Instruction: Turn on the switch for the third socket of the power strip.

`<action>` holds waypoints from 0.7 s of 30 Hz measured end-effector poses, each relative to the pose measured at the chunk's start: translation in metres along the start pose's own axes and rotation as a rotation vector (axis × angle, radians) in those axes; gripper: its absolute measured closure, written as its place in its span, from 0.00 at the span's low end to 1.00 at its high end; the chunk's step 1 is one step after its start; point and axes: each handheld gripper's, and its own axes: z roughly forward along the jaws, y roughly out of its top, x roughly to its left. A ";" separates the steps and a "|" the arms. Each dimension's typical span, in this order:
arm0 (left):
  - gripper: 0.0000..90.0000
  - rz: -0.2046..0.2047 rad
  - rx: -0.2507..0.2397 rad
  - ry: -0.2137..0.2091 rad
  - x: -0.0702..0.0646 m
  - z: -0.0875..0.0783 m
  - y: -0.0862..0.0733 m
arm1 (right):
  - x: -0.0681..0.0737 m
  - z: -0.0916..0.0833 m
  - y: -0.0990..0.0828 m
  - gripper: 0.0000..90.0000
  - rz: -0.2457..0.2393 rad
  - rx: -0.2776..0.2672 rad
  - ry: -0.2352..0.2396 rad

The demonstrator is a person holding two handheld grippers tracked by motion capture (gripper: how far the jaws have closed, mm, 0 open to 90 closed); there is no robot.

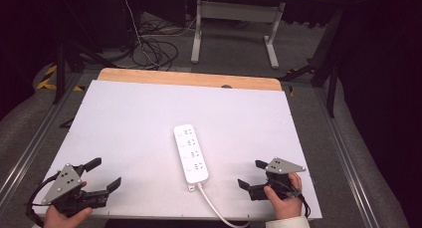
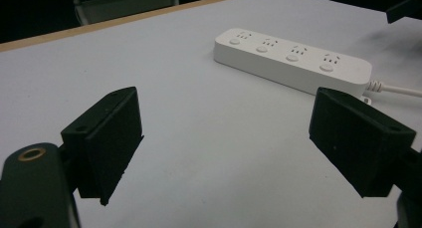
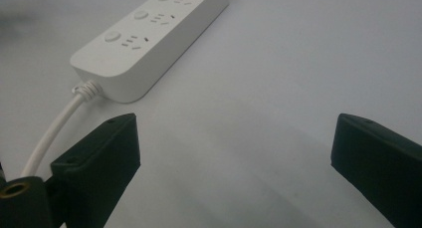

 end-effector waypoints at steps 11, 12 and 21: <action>0.15 -0.028 -0.006 -0.011 0.004 0.000 -0.002 | -0.003 -0.007 -0.015 0.06 -0.006 0.019 -0.024; 0.15 -0.026 -0.007 -0.007 0.004 0.000 -0.002 | -0.003 -0.007 -0.014 0.06 -0.007 0.009 -0.025; 0.15 -0.013 -0.021 0.010 0.004 0.000 -0.003 | -0.002 -0.011 -0.013 0.06 -0.014 -0.009 -0.041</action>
